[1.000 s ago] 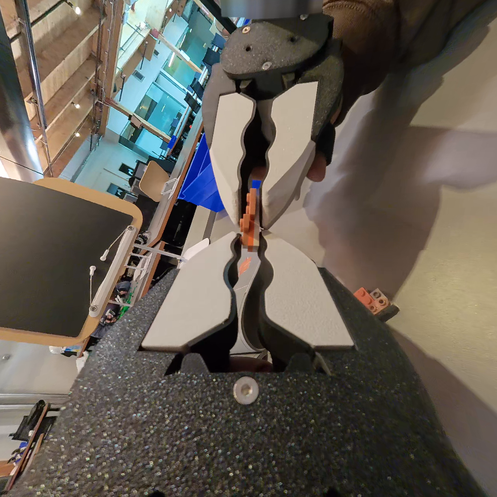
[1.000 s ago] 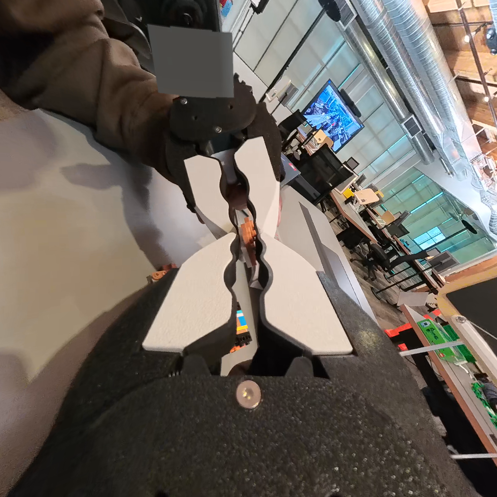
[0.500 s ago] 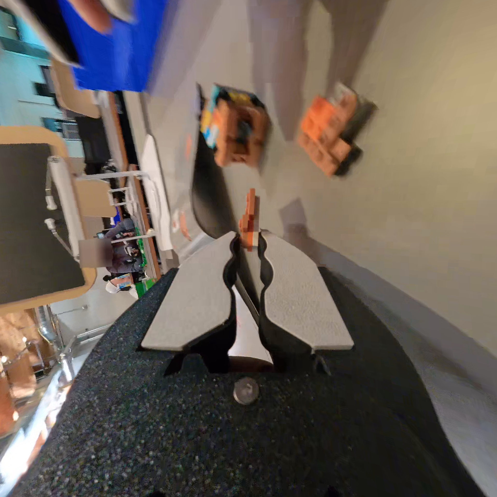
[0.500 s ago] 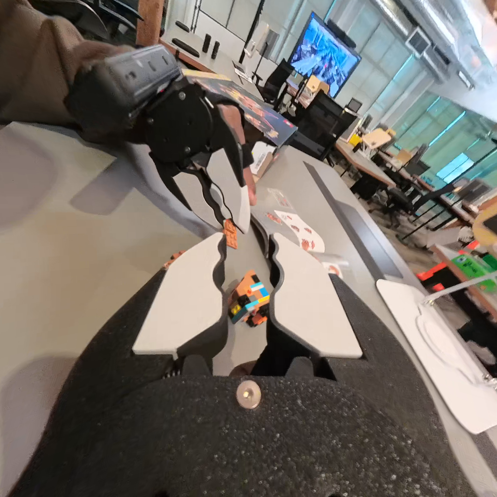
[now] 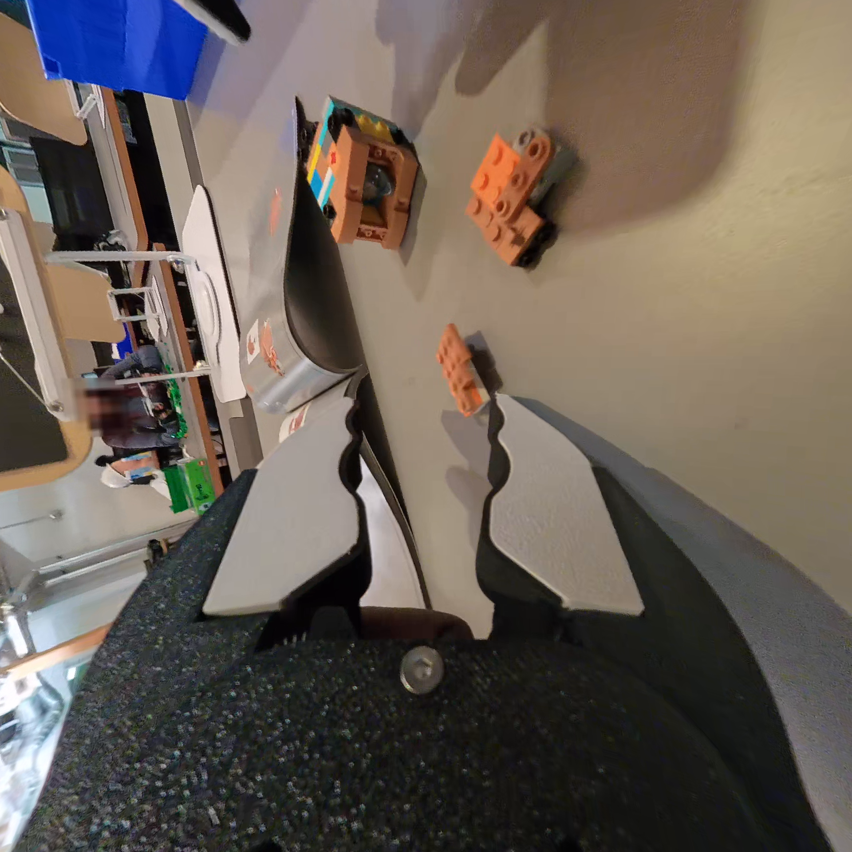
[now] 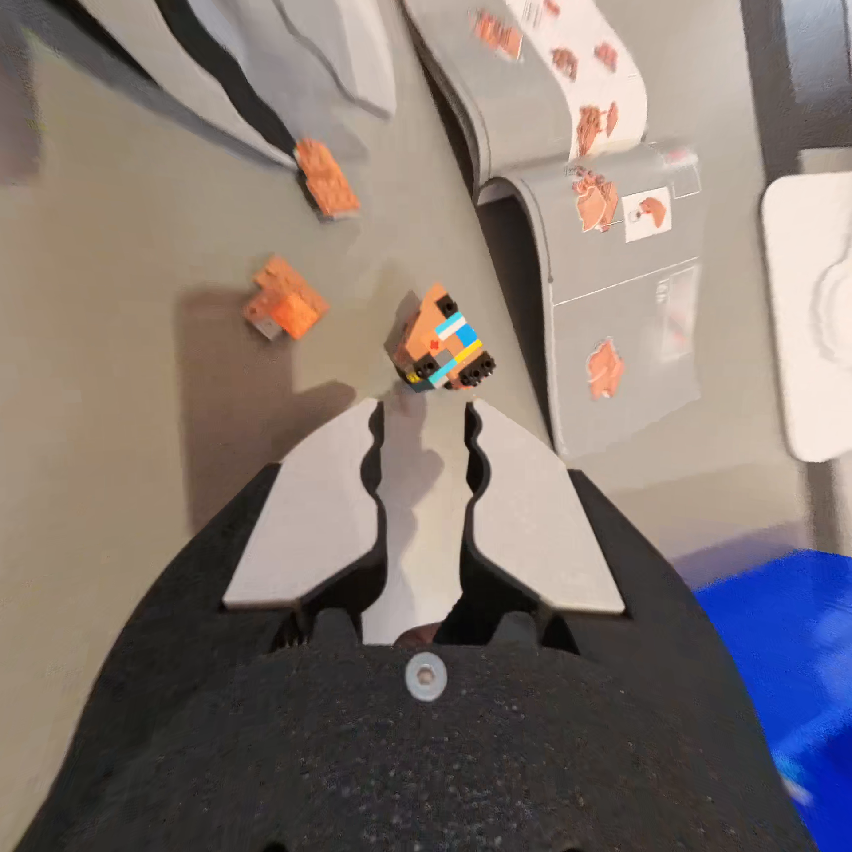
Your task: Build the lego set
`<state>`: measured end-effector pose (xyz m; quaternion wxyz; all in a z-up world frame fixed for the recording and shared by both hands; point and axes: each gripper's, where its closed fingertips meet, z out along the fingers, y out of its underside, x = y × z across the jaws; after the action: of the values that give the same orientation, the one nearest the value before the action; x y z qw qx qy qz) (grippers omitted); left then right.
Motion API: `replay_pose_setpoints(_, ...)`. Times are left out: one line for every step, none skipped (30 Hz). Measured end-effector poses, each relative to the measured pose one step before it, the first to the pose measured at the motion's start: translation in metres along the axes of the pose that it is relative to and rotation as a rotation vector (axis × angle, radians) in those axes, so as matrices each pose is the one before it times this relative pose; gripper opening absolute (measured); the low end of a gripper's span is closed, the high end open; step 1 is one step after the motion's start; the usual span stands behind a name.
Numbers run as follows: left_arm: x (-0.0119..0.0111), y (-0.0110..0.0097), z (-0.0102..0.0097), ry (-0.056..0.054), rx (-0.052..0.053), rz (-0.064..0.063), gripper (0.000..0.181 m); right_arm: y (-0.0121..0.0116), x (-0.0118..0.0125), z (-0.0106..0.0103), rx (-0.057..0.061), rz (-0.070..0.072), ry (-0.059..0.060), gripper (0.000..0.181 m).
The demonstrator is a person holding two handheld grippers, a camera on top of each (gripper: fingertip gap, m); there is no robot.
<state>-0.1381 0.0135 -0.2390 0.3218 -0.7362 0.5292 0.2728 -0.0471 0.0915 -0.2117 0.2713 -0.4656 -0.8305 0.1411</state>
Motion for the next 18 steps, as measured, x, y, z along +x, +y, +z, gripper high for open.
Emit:
replay_pose_setpoints(0.00156, 0.00022, -0.00328, -0.0041, 0.0006, -0.0201, 0.056, 0.00069, 0.00005, -0.00483, -0.0692, -0.0789, 0.0362, 0.034)
replay_pose_setpoints(0.00170, 0.00106, -0.00283, -0.0053, -0.0036, -0.0196, 0.057, 0.00048, -0.00073, -0.00593, -0.0652, -0.0777, 0.0287, 0.035)
replay_pose_setpoints(0.00179, 0.00149, -0.00290, -0.0049, -0.0064, -0.0184, 0.058, -0.00076, -0.00010, -0.00679, -0.0518, -0.0689, 0.0290, 0.037)
replay_pose_setpoints(0.00135, 0.00190, -0.00286, -0.0078, -0.0078, -0.0186, 0.059, -0.00237, -0.00001, -0.00746, -0.0361, -0.0593, 0.0259, 0.037)
replay_pose_setpoints(0.00075, 0.00206, -0.00261, -0.0109, -0.0095, -0.0184, 0.059, -0.00334, -0.00231, -0.00766, -0.0250, -0.0528, 0.0086, 0.037)
replay_pose_setpoints(0.00076, 0.00183, -0.00221, -0.0097, -0.0090, -0.0184, 0.059, -0.00325, -0.00412, -0.00748, -0.0197, -0.0465, -0.0050, 0.037)
replay_pose_setpoints(0.00048, 0.00095, -0.00206, -0.0101, -0.0068, -0.0183, 0.059, -0.00302, -0.00378, -0.00676, -0.0151, -0.0404, -0.0048, 0.037)
replay_pose_setpoints(-0.00052, 0.00031, -0.00180, -0.0144, -0.0062, -0.0158, 0.059, -0.00249, -0.00264, -0.00587, -0.0097, -0.0351, 0.0007, 0.036)
replay_pose_setpoints(-0.00089, -0.00020, -0.00172, -0.0158, -0.0061, -0.0118, 0.059, -0.00167, -0.00211, -0.00473, -0.0061, -0.0271, 0.0009, 0.036)
replay_pose_setpoints(-0.00072, -0.00049, -0.00156, -0.0132, -0.0063, -0.0082, 0.058, -0.00093, -0.00152, -0.00333, -0.0038, -0.0171, -0.0008, 0.036)
replay_pose_setpoints(-0.00107, -0.00051, -0.00156, -0.0148, -0.0065, -0.0046, 0.058, -0.00061, -0.00034, -0.00226, -0.0029, -0.0106, 0.0035, 0.036)
replay_pose_setpoints(-0.00178, -0.00074, -0.00147, -0.0177, -0.0042, -0.0051, 0.058, -0.00001, 0.00057, -0.00153, -0.0059, -0.0097, 0.0108, 0.036)
replay_pose_setpoints(-0.00149, -0.00075, -0.00147, -0.0132, -0.0012, -0.0081, 0.058, -0.00004, 0.00076, -0.00165, -0.0077, -0.0113, 0.0163, 0.036)
replay_pose_setpoints(-0.00076, -0.00046, -0.00118, -0.0057, -0.0017, -0.0091, 0.058, -0.00145, 0.00017, -0.00206, -0.0030, -0.0141, 0.0190, 0.036)
replay_pose_setpoints(-0.00095, -0.00012, -0.00078, -0.0057, -0.0036, -0.0067, 0.057, -0.00359, -0.00131, -0.00255, 0.0082, -0.0179, 0.0129, 0.036)
replay_pose_setpoints(-0.00082, -0.00008, -0.00053, -0.0047, -0.0040, -0.0022, 0.057, -0.00516, -0.00324, -0.00162, 0.0187, -0.0186, -0.0012, 0.036)
replay_pose_setpoints(-0.00101, -0.00035, -0.00021, -0.0047, -0.0033, 0.0004, 0.057, -0.00338, -0.00436, 0.00033, 0.0139, -0.0137, -0.0149, 0.035)
replay_pose_setpoints(-0.00208, -0.00052, -0.00015, -0.0102, -0.0036, 0.0003, 0.057, -0.00021, -0.00268, 0.00204, 0.0041, -0.0064, -0.0138, 0.035)
